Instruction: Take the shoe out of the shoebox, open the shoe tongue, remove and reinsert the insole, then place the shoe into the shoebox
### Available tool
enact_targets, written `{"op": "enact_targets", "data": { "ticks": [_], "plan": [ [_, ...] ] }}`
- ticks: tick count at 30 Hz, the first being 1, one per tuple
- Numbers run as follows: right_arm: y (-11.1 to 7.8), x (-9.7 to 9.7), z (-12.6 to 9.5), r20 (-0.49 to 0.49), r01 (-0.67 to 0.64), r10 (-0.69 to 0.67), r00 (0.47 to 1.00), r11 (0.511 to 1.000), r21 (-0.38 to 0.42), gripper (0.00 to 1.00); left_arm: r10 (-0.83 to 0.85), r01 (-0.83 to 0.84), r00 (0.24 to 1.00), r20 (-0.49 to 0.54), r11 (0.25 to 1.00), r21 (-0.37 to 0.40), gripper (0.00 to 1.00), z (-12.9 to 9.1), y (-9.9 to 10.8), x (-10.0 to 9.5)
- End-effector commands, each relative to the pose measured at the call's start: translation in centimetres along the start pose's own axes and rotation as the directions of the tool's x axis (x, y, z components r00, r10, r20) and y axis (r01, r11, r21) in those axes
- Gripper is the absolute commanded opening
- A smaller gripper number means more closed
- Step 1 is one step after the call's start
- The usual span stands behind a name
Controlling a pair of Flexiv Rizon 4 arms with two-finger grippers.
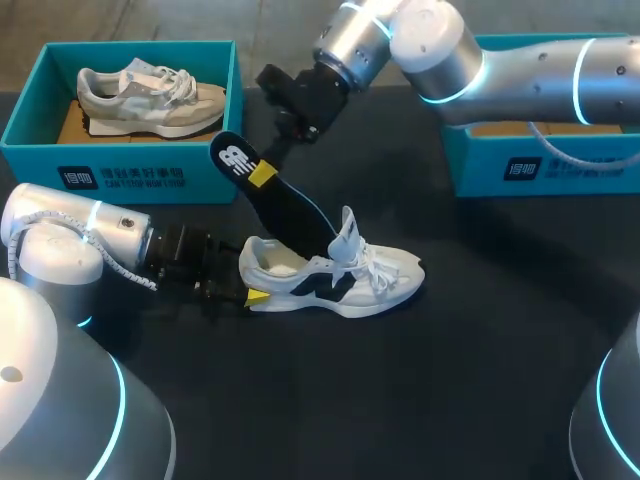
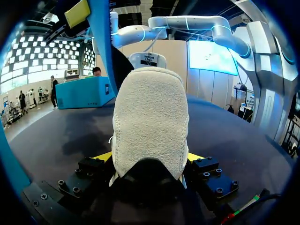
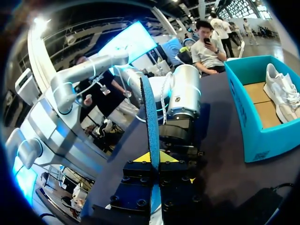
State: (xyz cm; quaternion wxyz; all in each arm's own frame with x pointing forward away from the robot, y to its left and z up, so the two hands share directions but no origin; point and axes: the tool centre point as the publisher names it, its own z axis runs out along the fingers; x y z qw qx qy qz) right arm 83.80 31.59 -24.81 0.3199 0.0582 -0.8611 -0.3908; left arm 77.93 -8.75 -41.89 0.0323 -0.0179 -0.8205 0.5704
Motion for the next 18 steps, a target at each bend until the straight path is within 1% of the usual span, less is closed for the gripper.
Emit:
{"op": "enact_targets", "data": {
  "ticks": [1, 4, 9, 10, 11, 12, 14, 15, 17, 18],
  "plan": [
    [-0.1, 0.4, 0.0, 0.017, -0.001, 0.001, 1.000, 1.000, 0.000, 0.00, 0.000, 0.000, 1.000, 0.000, 1.000, 0.000, 0.00, 0.0, 0.4, 0.0],
    [-0.1, 0.4, 0.0, 0.017, -0.001, 0.001, 1.000, 1.000, 0.000, 0.00, 0.000, 0.000, 1.000, 0.000, 1.000, 0.000, 0.00, 0.0, 0.4, 0.0],
    [0.9, 0.9, -1.1, -0.009, 0.000, -0.001, 1.000, 0.998, -0.065, 0.00, 0.000, 0.000, 1.000, 0.000, 1.000, 0.000, 0.00, 0.0, 0.4, 0.0],
    [1.2, 1.0, -1.3, -0.025, 0.016, -0.019, 1.000, 0.995, -0.099, 0.00, 0.000, 0.000, 1.000, 0.000, 1.000, 0.000, 0.00, 0.0, 0.4, 0.0],
    [1.4, 1.0, -1.5, -0.027, 0.014, -0.017, 1.000, 0.994, -0.106, 0.00, 0.000, 0.000, 1.000, 0.000, 1.000, 0.000, 0.00, 0.0, 0.4, 0.0],
    [1.8, 1.2, -1.7, -0.028, 0.038, -0.042, 0.999, 0.990, -0.133, 0.00, 0.000, 0.000, 1.000, 0.000, 1.000, 0.000, 0.00, 0.0, 0.4, 0.0],
    [2.3, 1.2, -2.0, -0.024, 0.040, -0.044, 0.999, 0.987, -0.154, 0.00, 0.000, 0.000, 1.000, 0.000, 1.000, 0.000, 0.00, 0.0, 0.4, 0.0],
    [2.8, 1.3, -2.3, -0.037, 0.047, -0.054, 0.998, 0.983, -0.177, 0.00, 0.000, 0.000, 1.000, 0.000, 1.000, 0.000, 0.00, 0.0, 0.4, 0.0],
    [3.4, 1.4, -2.6, -0.035, 0.053, -0.060, 0.998, 0.981, -0.186, 0.00, 0.000, 0.000, 1.000, 0.000, 1.000, 0.000, 0.00, 0.0, 0.4, 0.0],
    [3.9, 1.6, -2.9, -0.047, 0.061, -0.072, 0.996, 0.976, -0.210, 0.00, 0.000, 0.000, 1.000, 0.000, 1.000, 0.000, 0.00, 0.0, 0.4, 0.0]
  ]
}}
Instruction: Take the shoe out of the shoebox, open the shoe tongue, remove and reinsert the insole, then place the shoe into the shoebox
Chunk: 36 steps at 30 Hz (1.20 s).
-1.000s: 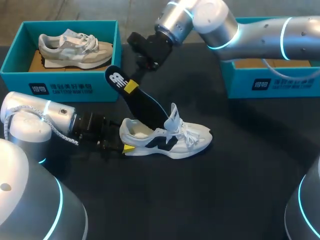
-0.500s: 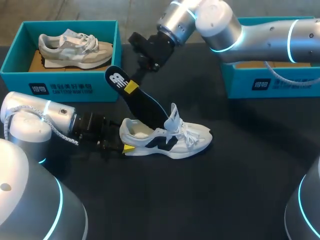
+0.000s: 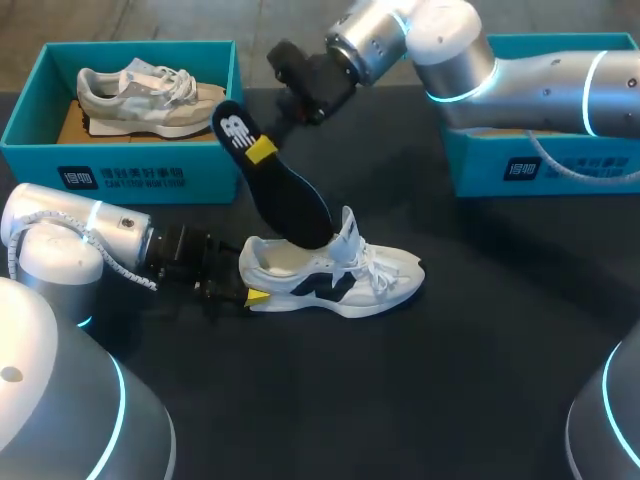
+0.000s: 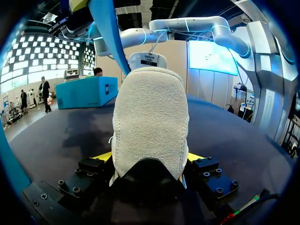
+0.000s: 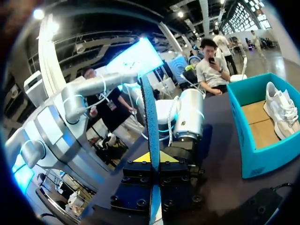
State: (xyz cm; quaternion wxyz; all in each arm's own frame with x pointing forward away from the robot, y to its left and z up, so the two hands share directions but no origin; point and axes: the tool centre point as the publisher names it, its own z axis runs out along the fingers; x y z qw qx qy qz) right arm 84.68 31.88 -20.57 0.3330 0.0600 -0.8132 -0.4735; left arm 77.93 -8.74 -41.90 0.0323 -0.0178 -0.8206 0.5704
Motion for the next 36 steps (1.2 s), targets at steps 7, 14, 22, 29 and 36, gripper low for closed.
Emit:
{"op": "enact_targets", "data": {
  "ticks": [7, 14, 22, 29, 36],
  "plan": [
    [3.0, 1.1, -1.7, -0.014, -0.023, 0.022, 1.000, 0.997, -0.075, 0.00, 0.000, 0.000, 1.000, 0.000, 1.000, 0.000, 0.00, 0.0, 0.4, 0.0],
    [4.9, 2.6, -3.7, 0.006, -0.086, 0.086, 0.996, 0.993, -0.084, 0.00, 0.000, 0.000, 1.000, 0.000, 1.000, 0.000, 0.00, 0.0, 0.4, 0.0],
    [6.3, 5.5, -5.9, 0.038, -0.116, 0.122, 0.992, 0.985, -0.131, 0.00, 0.000, 0.000, 1.000, 0.000, 1.000, 0.000, 0.00, 0.0, 0.4, 0.0],
    [6.3, 7.8, -6.8, 0.073, -0.129, 0.139, 0.988, 0.982, -0.138, 0.00, 0.000, 0.000, 1.000, 0.000, 1.000, 0.000, 0.00, 0.0, 0.4, 0.0],
    [5.7, 10.0, -6.8, 0.082, -0.165, 0.178, 0.981, 0.976, -0.143, 0.00, 0.000, 0.000, 1.000, 0.000, 1.000, 0.000, 0.00, 0.0, 0.4, 0.0]
  ]
}}
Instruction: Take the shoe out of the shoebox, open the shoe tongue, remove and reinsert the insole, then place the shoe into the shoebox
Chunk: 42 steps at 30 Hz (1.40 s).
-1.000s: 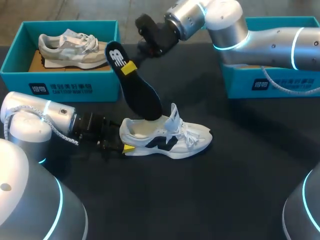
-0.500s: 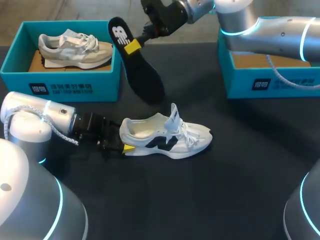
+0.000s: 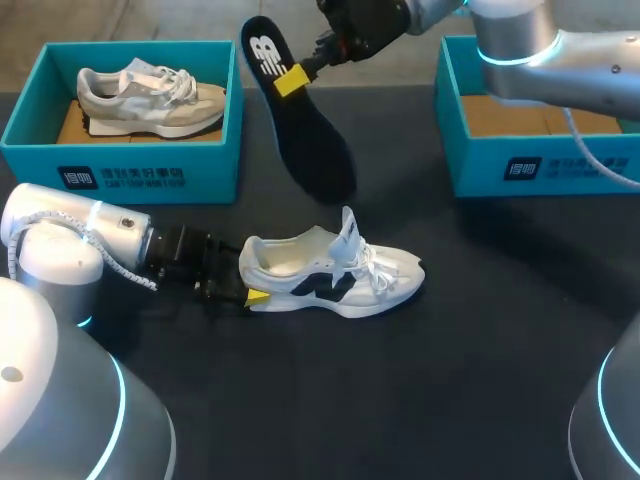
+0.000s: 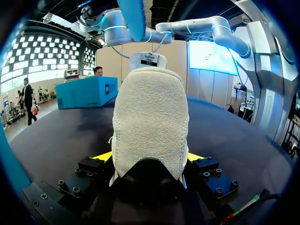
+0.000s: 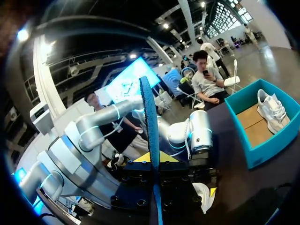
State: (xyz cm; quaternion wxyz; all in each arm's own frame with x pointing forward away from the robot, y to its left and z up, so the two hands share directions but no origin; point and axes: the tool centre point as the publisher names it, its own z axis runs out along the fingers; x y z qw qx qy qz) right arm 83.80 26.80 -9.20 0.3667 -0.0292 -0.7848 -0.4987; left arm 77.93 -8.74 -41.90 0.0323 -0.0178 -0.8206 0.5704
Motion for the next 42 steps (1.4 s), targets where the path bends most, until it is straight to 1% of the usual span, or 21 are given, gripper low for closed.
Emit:
{"op": "enact_targets", "data": {
  "ticks": [1, 4, 27, 31, 33, 35, 36, 39, 42],
  "plan": [
    [-1.0, 1.9, 0.0, 0.088, -0.016, 0.017, 0.996, 1.000, -0.015, 0.00, 0.000, 0.000, 1.000, 0.000, 1.000, 0.000, 0.00, 0.0, 0.4, 0.0],
    [-1.5, 2.6, -0.1, 0.108, -0.013, 0.015, 0.994, 1.000, -0.021, 0.00, 0.000, 0.000, 1.000, 0.000, 1.000, 0.000, 0.00, 0.0, 0.4, 0.0],
    [-1.5, 2.6, -0.1, 0.108, -0.013, 0.015, 0.994, 1.000, -0.021, 0.00, 0.000, 0.000, 1.000, 0.000, 1.000, 0.000, 0.00, 0.0, 0.4, 0.0],
    [-1.0, 4.2, -1.0, 0.100, -0.056, 0.062, 0.993, 0.997, -0.053, 0.00, 0.000, 0.000, 1.000, 0.000, 1.000, 0.000, 0.00, 0.0, 0.4, 0.0],
    [-1.0, 5.1, -1.6, 0.111, -0.087, 0.092, 0.990, 0.995, -0.055, 0.00, 0.000, 0.000, 1.000, 0.000, 1.000, 0.000, 0.00, 0.0, 0.4, 0.0],
    [-1.1, 5.8, -2.0, 0.092, -0.113, 0.120, 0.988, 0.990, -0.083, 0.00, 0.000, 0.000, 1.000, 0.000, 1.000, 0.000, 0.00, 0.0, 0.4, 0.0],
    [-1.0, 6.1, -2.2, 0.091, -0.122, 0.129, 0.987, 0.989, -0.083, 0.00, 0.000, 0.000, 1.000, 0.000, 1.000, 0.000, 0.00, 0.0, 0.4, 0.0],
    [-1.0, 7.1, -2.7, 0.109, -0.162, 0.170, 0.980, 0.984, -0.078, 0.00, 0.000, 0.000, 1.000, 0.000, 1.000, 0.000, 0.00, 0.0, 0.4, 0.0],
    [-1.0, 8.4, -3.3, 0.122, -0.181, 0.195, 0.973, 0.977, -0.113, 0.00, 0.000, 0.000, 1.000, 0.000, 1.000, 0.000, 0.00, 0.0, 0.4, 0.0]
  ]
}}
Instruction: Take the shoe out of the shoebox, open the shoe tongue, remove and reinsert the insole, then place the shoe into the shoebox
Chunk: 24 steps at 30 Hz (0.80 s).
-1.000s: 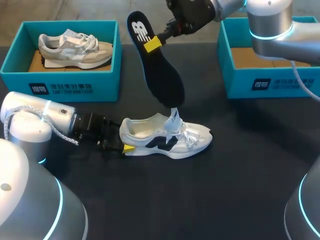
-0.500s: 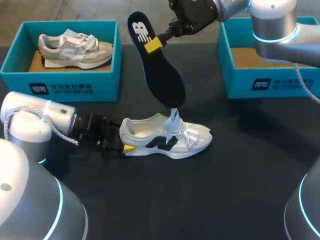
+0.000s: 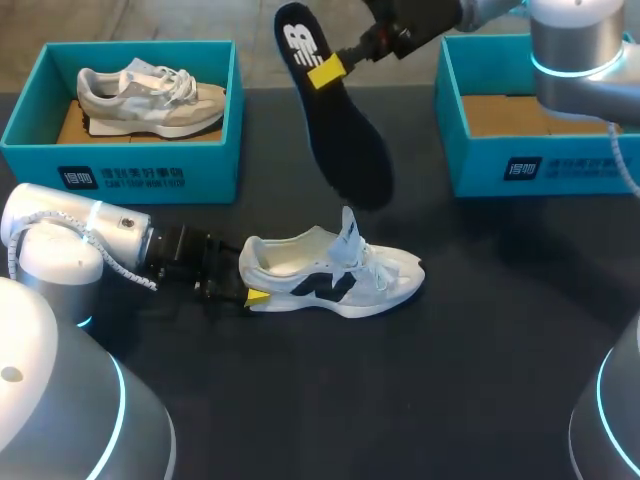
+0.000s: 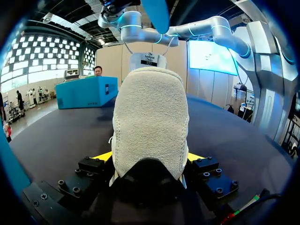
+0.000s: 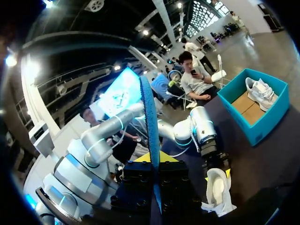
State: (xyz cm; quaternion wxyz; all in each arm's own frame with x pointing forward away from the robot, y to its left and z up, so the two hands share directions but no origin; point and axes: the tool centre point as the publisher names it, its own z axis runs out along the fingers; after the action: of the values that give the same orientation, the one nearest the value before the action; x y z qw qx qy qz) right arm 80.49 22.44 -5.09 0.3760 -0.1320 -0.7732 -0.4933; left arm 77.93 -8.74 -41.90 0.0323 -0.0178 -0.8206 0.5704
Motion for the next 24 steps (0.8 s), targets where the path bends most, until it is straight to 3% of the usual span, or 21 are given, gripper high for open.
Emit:
{"op": "enact_targets", "data": {
  "ticks": [1, 6, 13, 20, 24],
  "plan": [
    [-1.0, 2.3, -1.1, 0.062, -0.018, 0.021, 0.998, 0.999, -0.044, 0.00, 0.000, 0.000, 1.000, 0.000, 1.000, 0.000, 0.00, 0.0, 0.4, 0.0],
    [-1.7, 4.7, -1.9, 0.103, -0.013, 0.026, 0.994, 0.991, -0.130, 0.00, 0.000, 0.000, 1.000, 0.000, 1.000, 0.000, 0.00, 0.0, 0.4, 0.0],
    [-2.9, 8.0, -2.4, 0.215, -0.002, 0.035, 0.976, 0.988, -0.153, 0.00, 0.000, 0.000, 1.000, 0.000, 1.000, 0.000, 0.00, 0.0, 0.4, 0.0],
    [-3.8, 10.1, -2.8, 0.326, 0.016, 0.052, 0.944, 0.979, -0.201, 0.00, 0.000, 0.000, 1.000, 0.000, 1.000, 0.000, 0.00, 0.0, 0.4, 0.0],
    [-4.2, 11.1, -2.8, 0.342, 0.026, 0.063, 0.938, 0.968, -0.251, 0.00, 0.000, 0.000, 1.000, 0.000, 1.000, 0.000, 0.00, 0.0, 0.4, 0.0]
  ]
}}
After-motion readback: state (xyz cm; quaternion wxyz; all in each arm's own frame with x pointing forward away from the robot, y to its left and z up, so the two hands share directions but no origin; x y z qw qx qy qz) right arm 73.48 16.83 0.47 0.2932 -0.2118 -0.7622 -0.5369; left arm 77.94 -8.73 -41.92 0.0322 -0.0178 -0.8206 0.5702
